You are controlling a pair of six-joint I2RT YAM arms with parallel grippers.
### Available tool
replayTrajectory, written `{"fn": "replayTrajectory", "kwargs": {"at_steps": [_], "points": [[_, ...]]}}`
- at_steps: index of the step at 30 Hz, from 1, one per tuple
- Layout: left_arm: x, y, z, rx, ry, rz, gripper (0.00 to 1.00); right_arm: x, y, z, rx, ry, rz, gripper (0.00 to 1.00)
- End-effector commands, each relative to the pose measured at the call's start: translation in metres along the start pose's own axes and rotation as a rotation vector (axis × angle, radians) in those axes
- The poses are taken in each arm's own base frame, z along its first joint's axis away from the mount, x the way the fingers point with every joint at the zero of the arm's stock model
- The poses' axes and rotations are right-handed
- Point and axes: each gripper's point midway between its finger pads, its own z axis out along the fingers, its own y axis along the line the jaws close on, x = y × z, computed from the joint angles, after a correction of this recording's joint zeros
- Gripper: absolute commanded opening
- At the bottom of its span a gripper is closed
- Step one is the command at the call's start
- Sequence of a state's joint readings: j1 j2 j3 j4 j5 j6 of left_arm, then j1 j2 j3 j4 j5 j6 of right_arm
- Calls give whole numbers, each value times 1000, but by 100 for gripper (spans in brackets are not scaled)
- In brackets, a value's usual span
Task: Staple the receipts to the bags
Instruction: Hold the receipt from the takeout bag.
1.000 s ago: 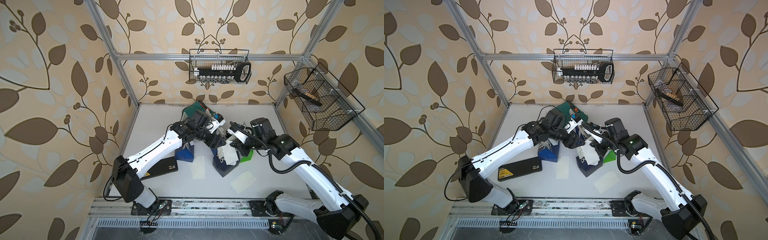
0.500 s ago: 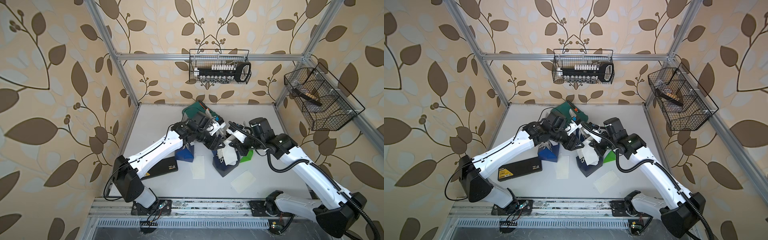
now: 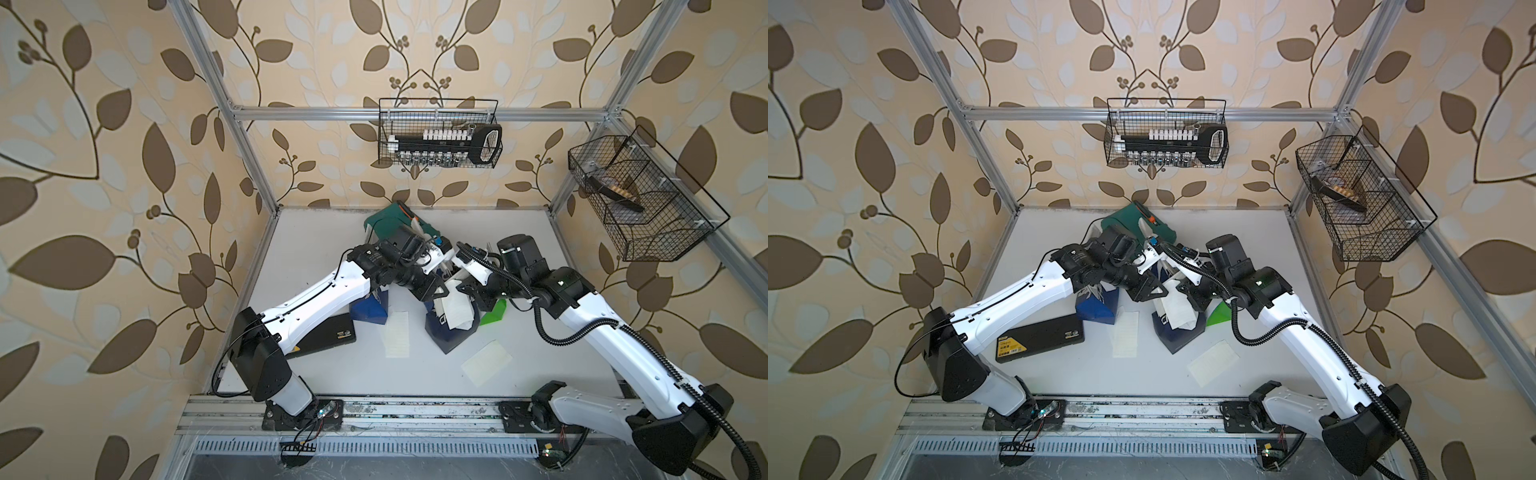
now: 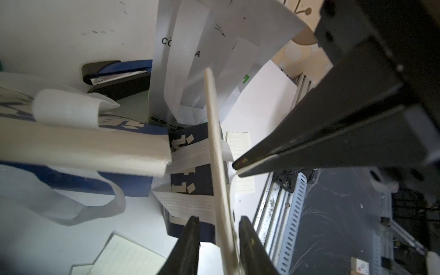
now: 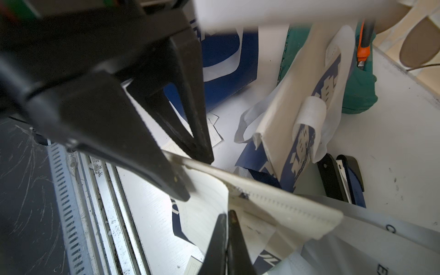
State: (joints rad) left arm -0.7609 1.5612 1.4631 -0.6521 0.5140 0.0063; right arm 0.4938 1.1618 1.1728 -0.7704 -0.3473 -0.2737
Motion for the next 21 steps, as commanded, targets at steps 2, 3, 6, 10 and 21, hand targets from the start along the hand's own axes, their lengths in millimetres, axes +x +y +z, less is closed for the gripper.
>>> {"fn": "replayTrajectory", "kwargs": {"at_steps": [2,3,6,10,21], "points": [[-8,-6,-5,-12,-8,42,13,-17,-1,-9,21,-53,-21,0],[-8,-7,-5,-16,-5,49,12,-18,-2,-10,28,-59,-23,0],[-8,-6,-5,-31,-2,64,2,-22,-6,-12,54,-76,-27,0],[-13,0,-6,-81,-18,71,0,-23,-13,-13,94,-84,-15,1],[-27,12,-28,-231,-74,132,0,-43,-88,-60,585,-228,95,68]]}}
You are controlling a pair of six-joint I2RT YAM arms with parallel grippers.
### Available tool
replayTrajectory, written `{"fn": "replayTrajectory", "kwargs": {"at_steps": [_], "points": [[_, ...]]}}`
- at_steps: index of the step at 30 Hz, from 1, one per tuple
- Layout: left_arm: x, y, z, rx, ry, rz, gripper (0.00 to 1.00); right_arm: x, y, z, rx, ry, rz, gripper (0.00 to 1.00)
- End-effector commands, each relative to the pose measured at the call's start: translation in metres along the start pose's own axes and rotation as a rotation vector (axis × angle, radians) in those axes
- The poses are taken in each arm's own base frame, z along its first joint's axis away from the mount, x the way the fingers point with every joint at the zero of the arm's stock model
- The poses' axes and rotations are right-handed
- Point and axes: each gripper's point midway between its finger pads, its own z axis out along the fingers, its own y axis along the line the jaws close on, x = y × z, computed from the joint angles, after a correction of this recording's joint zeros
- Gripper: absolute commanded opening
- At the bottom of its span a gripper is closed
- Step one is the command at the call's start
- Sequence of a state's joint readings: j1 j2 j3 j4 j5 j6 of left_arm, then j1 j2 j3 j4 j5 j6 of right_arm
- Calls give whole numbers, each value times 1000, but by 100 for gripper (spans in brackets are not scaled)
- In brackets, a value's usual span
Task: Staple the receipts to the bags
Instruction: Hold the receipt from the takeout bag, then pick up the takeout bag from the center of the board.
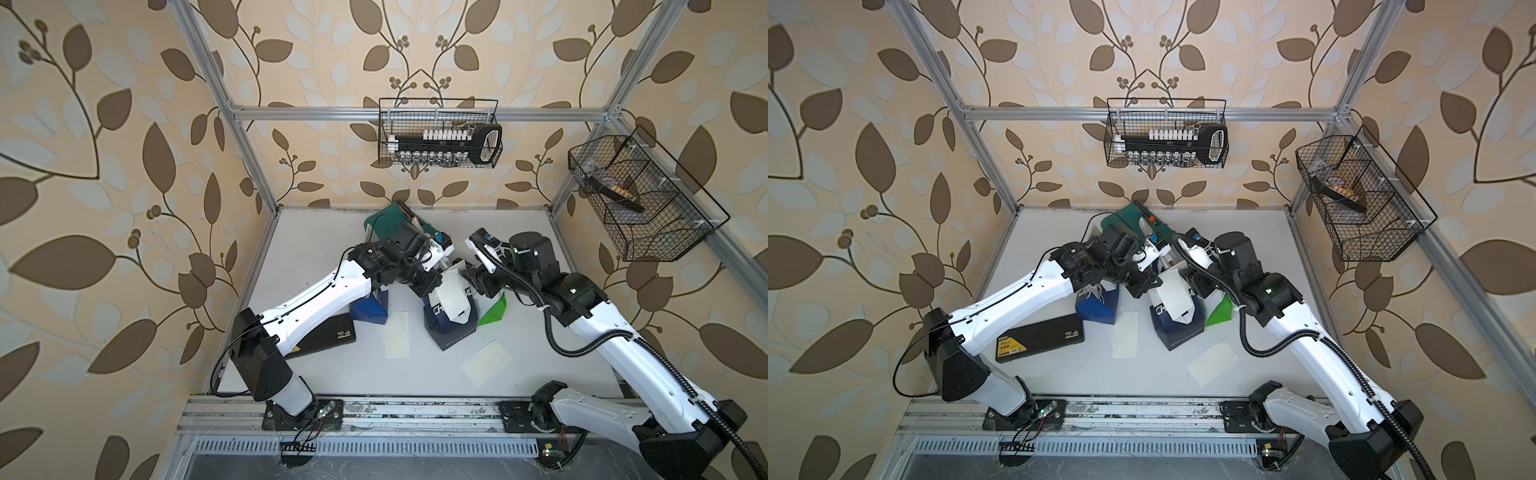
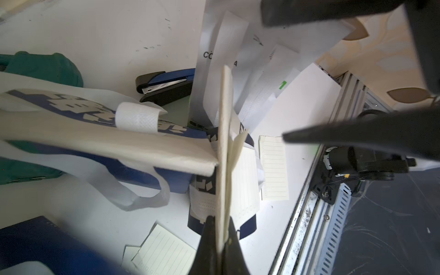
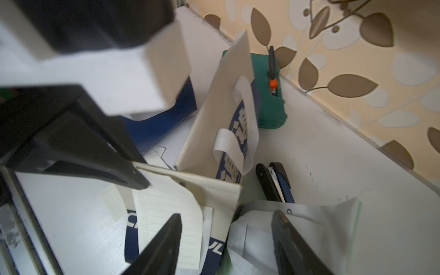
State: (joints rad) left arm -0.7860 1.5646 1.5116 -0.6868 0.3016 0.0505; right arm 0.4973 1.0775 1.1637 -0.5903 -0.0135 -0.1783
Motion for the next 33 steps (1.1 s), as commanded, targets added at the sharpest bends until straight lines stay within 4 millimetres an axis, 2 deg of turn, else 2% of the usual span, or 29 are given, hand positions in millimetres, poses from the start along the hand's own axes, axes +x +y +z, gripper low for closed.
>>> {"fn": "replayTrajectory", "kwargs": {"at_steps": [1,4,6,9,11,13,14,15,18,20,24,28,30,33], "points": [[-19,-7,-25,-28,-73,65,0,-11,-47,-7,262,-46,59,69],[-20,-13,-29,-11,-82,80,0,-2,-60,0,315,11,117,69],[-21,-14,-32,-19,-94,84,0,7,-59,8,304,55,142,68],[-23,-12,-34,-33,-122,91,0,23,-56,16,297,112,190,61],[-23,-13,-36,-31,-133,94,0,32,-57,18,314,133,223,44],[-22,-14,-36,-27,-133,92,0,35,-58,17,313,132,252,15],[-22,-14,-36,-22,-133,92,0,35,-58,16,309,123,263,5],[-21,-15,-35,-19,-129,91,0,32,-57,14,298,111,270,0],[-18,-14,-32,-19,-116,94,0,17,-59,4,294,69,261,0],[-16,-13,-31,-21,-106,98,0,6,-68,-7,337,50,234,0],[-10,-11,-31,-35,-78,125,0,-3,-114,-38,594,73,168,0],[0,-8,-33,-56,-35,162,0,12,-165,-62,794,112,216,0],[4,-6,-34,-65,-16,177,0,22,-181,-69,867,118,250,0],[8,-3,-33,-80,3,194,0,37,-195,-66,901,93,339,0]]}}
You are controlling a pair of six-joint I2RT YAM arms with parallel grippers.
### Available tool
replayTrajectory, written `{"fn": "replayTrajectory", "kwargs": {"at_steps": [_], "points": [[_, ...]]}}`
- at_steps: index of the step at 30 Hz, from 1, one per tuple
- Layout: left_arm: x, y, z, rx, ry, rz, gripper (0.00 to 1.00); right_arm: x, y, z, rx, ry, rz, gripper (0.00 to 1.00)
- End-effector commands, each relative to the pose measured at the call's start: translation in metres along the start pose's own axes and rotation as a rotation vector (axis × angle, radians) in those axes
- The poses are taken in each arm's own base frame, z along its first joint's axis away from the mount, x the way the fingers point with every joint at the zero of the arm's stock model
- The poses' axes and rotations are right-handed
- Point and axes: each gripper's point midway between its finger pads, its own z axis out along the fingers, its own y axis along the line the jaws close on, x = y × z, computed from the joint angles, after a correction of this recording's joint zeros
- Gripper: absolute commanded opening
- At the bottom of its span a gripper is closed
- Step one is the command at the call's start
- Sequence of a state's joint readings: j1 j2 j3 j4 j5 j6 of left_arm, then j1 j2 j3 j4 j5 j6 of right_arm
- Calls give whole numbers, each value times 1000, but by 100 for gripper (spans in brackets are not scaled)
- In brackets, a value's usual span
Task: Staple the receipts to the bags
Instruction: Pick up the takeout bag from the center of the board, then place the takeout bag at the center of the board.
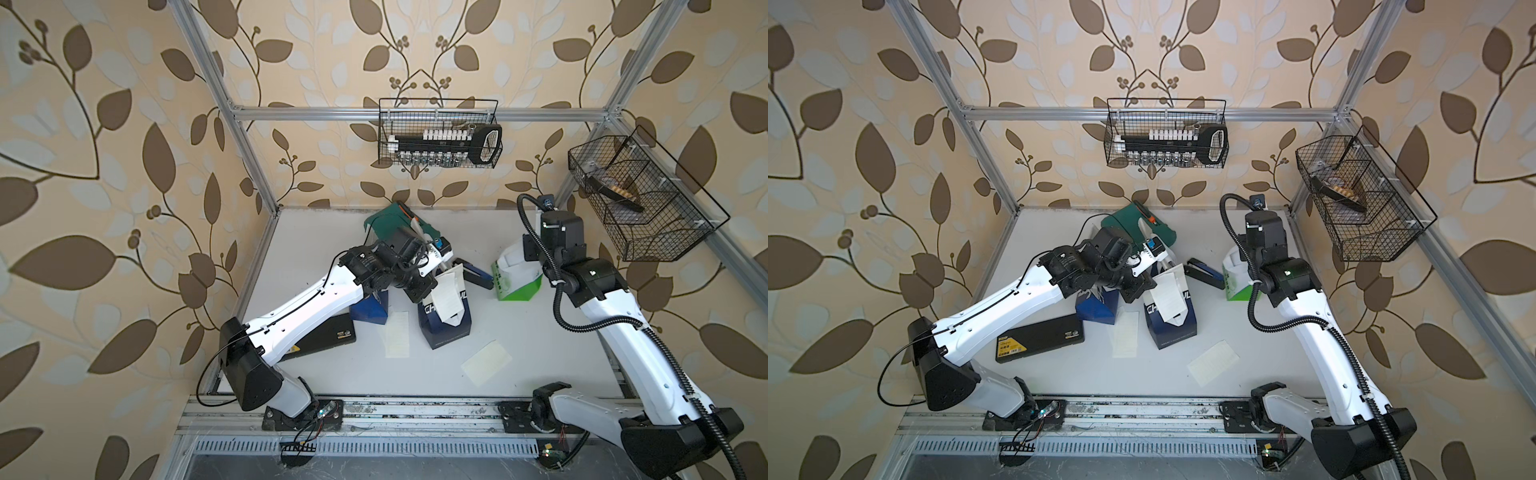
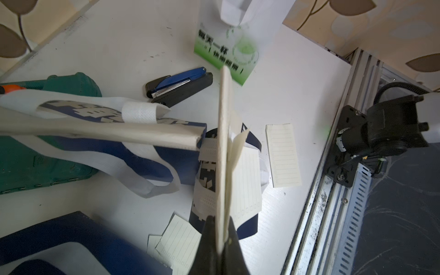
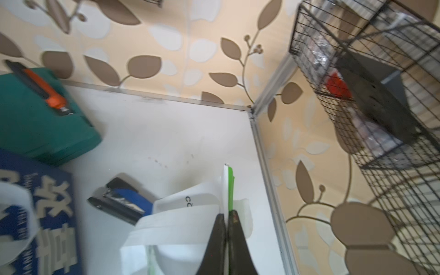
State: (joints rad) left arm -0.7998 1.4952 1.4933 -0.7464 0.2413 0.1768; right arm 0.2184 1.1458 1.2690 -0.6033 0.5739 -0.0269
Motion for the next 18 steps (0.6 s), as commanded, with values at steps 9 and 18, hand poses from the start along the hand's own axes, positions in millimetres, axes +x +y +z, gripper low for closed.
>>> {"fn": "replayTrajectory", "kwargs": {"at_steps": [9,18], "points": [[-8,-8,-20,-10,-128,135,0,40,1,48,-9,85,234,0],[-6,-8,-17,-9,-114,176,0,14,-5,26,-66,-16,330,65]]}}
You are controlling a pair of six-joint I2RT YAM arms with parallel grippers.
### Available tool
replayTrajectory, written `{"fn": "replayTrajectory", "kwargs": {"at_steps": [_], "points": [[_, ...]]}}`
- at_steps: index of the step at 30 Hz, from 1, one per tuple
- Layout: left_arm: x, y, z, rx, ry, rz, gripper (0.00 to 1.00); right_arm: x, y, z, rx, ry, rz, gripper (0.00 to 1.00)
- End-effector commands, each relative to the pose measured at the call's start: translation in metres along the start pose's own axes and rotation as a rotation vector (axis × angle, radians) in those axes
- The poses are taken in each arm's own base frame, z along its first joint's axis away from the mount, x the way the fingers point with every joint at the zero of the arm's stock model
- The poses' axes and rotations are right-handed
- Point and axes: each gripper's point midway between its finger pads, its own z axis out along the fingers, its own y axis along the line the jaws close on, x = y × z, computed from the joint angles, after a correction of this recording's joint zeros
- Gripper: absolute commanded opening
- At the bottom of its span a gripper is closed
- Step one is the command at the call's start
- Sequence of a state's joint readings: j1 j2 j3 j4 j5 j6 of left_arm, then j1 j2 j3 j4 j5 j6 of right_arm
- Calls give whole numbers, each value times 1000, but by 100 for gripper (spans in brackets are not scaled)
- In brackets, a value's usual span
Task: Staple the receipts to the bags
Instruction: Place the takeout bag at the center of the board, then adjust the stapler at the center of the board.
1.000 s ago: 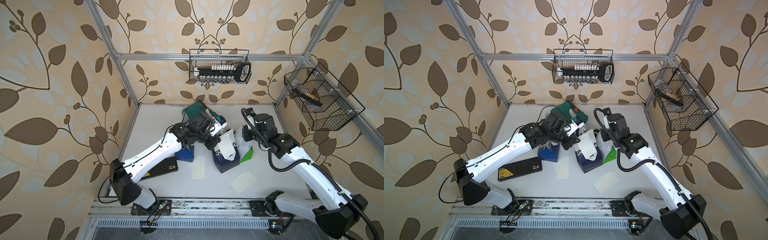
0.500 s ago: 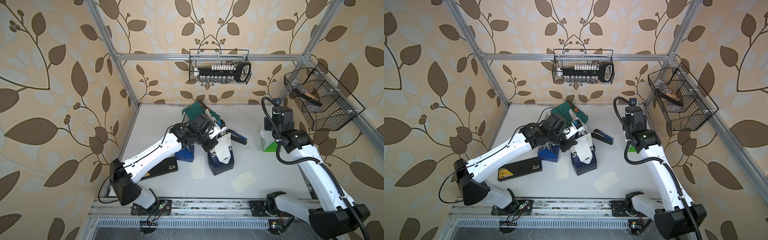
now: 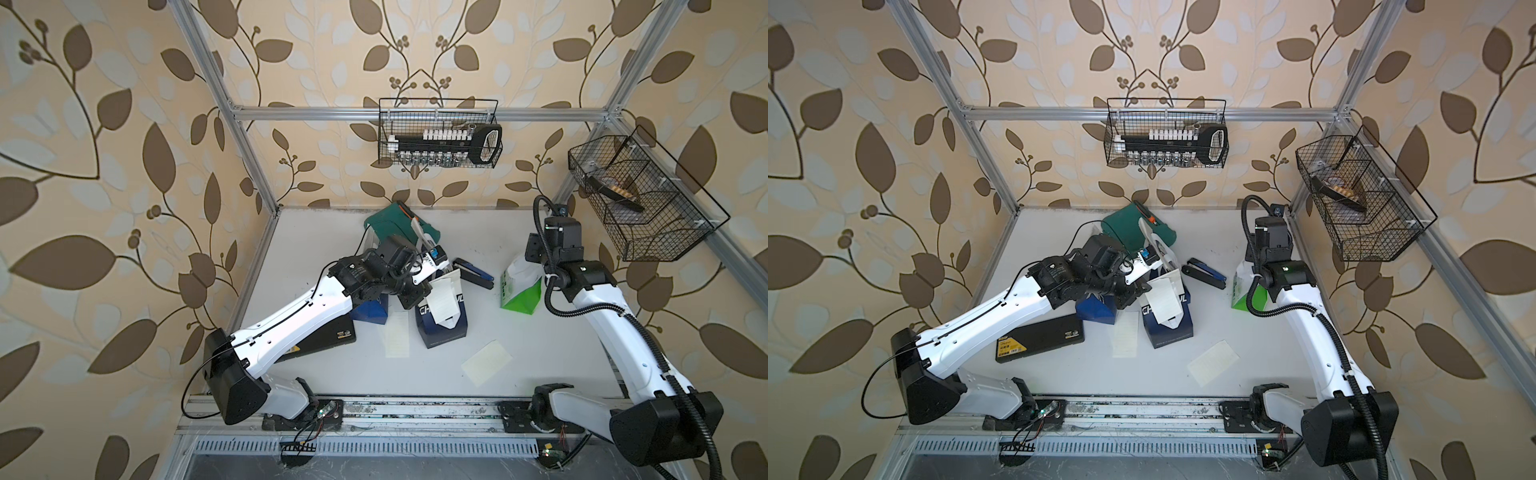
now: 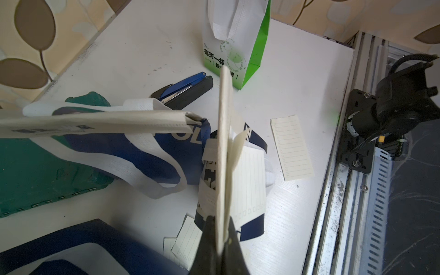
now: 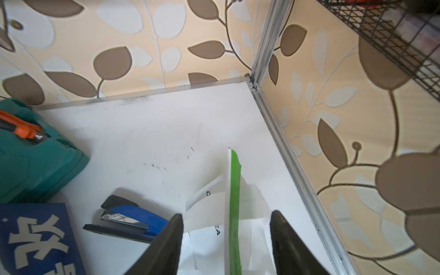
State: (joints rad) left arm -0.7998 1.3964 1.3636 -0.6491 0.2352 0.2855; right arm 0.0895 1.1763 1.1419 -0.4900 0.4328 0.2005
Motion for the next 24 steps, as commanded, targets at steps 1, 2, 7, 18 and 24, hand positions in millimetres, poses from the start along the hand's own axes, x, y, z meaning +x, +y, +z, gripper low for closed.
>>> {"fn": "replayTrajectory", "kwargs": {"at_steps": [1,2,7,18,24], "points": [[-16,-5,-8,8,-50,55,0,-33,4,-27,-74,-128,63,66],[-15,-5,-7,15,-48,56,0,-44,6,-38,-89,-169,60,66],[-17,-7,-4,29,-60,62,0,-97,27,-82,-191,-322,4,66],[-16,-7,1,36,-53,45,0,5,163,7,-512,239,70,63],[-13,-10,-6,38,-52,37,0,48,191,52,-484,355,157,63]]}}
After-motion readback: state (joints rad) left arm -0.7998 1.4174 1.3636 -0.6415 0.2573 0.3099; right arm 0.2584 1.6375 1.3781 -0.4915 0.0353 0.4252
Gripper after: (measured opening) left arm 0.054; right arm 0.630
